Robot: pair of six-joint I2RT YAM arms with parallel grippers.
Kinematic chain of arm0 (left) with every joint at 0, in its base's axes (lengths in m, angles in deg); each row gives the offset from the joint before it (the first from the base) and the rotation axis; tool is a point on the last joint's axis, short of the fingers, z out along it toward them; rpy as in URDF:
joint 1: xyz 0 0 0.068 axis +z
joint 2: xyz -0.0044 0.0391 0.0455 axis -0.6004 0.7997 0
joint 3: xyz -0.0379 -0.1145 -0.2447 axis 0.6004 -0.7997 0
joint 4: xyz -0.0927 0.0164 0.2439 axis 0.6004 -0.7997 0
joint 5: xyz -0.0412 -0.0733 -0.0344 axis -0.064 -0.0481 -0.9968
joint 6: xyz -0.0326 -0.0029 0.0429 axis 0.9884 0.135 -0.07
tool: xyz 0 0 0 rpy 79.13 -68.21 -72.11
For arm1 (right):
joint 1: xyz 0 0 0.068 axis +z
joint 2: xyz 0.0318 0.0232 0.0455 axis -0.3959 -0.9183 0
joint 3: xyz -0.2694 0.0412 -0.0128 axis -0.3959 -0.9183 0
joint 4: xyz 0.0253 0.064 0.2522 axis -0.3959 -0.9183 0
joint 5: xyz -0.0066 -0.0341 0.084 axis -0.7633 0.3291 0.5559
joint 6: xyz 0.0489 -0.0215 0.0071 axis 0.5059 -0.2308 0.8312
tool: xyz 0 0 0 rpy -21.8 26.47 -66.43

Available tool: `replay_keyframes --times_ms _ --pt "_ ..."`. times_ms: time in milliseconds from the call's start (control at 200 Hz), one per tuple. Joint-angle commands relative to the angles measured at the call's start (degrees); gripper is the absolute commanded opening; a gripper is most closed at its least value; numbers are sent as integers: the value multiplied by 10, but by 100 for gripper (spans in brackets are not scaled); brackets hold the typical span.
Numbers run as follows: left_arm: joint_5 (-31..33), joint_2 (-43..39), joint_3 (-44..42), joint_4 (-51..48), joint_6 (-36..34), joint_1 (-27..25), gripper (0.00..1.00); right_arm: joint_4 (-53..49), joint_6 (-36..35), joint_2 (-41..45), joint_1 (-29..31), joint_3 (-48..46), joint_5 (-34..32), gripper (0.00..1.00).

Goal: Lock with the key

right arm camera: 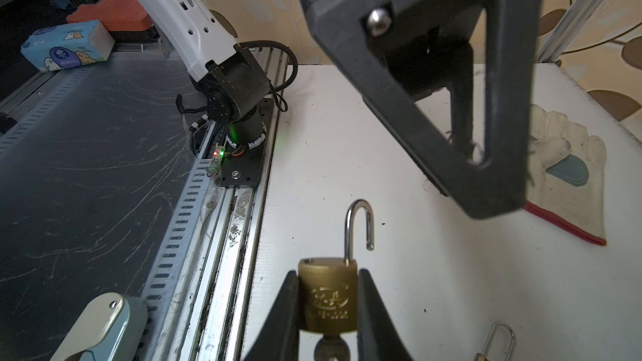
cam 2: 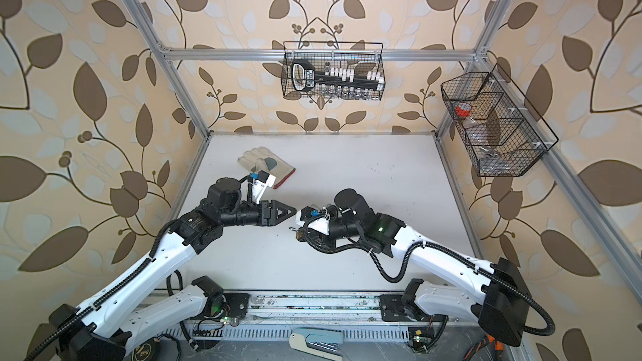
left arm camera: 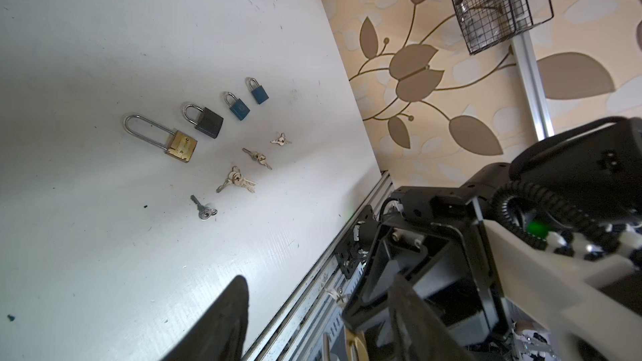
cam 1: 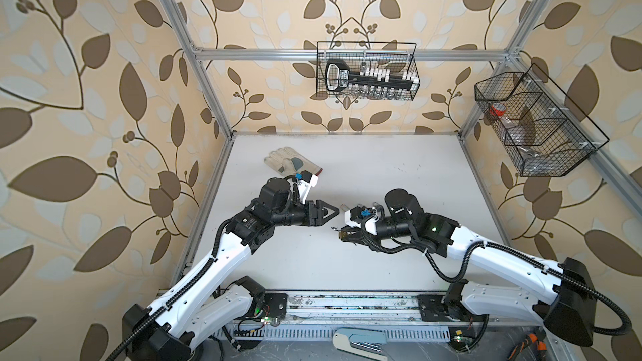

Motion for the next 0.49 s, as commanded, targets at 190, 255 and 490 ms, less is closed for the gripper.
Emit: replay_keyframes --times_ms 190,255,490 --pt "0 8 21 23 -23 -16 51 18 -14 60 -2 3 16 0" --pt "-11 8 18 27 -24 -18 51 25 -9 64 -2 -1 4 0" --pt "-68 -4 15 52 -34 -24 49 23 14 57 -18 2 -22 0"
